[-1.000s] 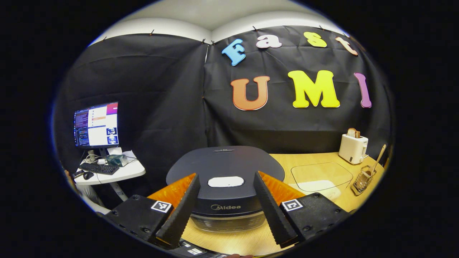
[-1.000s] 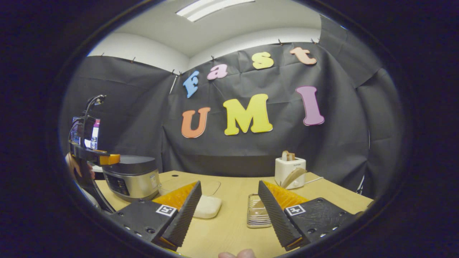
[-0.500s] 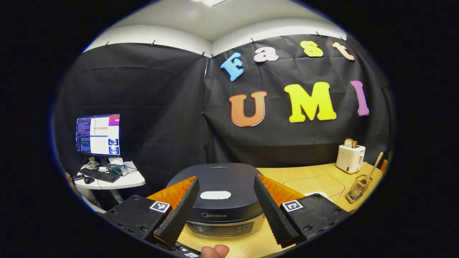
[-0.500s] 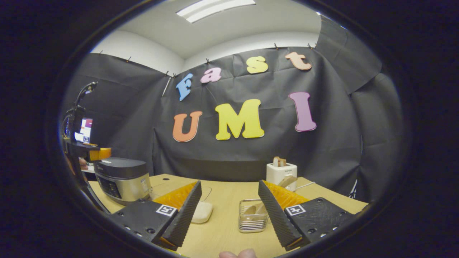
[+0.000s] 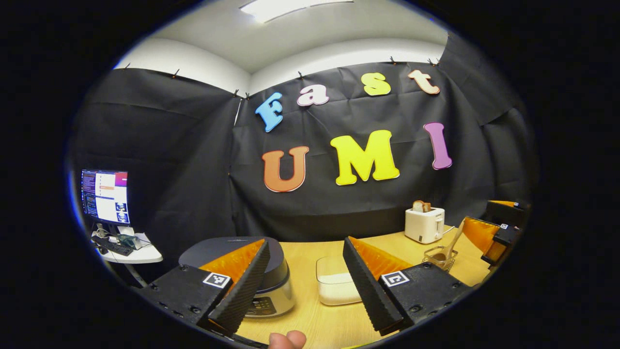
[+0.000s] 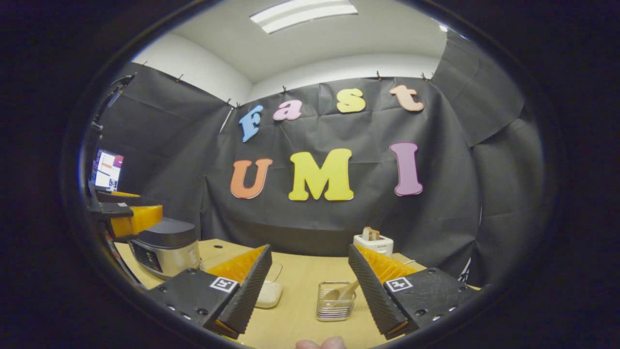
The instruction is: Close the left gripper, press the button to open the rice cooker; take a wooden spoon from the chopstick holder with the right hand, scoop a spoonful of rice and pour it into the rice cooker, then put the wooden spoon back into the chopstick holder.
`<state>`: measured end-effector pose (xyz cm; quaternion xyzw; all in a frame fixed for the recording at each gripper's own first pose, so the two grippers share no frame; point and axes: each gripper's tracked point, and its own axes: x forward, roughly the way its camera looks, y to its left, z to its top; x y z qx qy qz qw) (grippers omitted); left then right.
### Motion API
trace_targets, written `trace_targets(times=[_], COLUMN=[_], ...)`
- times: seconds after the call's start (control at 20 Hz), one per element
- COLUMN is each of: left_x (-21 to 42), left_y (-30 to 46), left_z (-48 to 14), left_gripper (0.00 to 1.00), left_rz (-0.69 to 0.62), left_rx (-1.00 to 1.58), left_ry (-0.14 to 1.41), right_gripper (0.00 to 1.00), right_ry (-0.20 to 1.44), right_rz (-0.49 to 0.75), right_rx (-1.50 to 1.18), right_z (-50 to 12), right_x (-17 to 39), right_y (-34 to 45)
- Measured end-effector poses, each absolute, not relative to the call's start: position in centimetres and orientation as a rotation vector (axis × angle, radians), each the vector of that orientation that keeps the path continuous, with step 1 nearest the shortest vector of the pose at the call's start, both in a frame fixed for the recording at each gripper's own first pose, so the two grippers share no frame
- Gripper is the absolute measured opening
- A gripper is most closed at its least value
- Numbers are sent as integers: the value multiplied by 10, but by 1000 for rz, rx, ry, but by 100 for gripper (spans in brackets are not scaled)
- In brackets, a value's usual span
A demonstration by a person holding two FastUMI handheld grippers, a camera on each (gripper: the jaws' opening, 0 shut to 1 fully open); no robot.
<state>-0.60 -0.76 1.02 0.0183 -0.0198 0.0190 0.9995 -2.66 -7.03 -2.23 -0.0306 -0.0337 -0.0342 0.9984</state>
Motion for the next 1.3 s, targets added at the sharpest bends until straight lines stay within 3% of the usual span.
trace_targets(times=[0.05,0.15,0.2,0.25,0.5,1.3], left_x=[-11,-18,-19,-21,-28,-29], left_y=[-14,-17,-24,-30,-38,-23], left_z=[6,5,1,1,2,7], left_gripper=[90,99,95,99,99,99], left_rz=[26,28,9,-9,-60,-82], left_rx=[48,58,56,52,8,25], left_ry=[-46,-58,-56,-57,-64,-79], right_gripper=[93,94,93,94,95,95], right_ry=[-60,-63,-69,-70,-54,-11], right_rz=[-76,-90,-96,-99,-107,-97], right_rx=[-64,-82,-88,-90,-69,-62], right_z=[-20,-14,-10,-9,-11,-19], right_x=[-28,-34,-36,-38,-47,-48], right_y=[-70,-70,-69,-67,-59,-32])
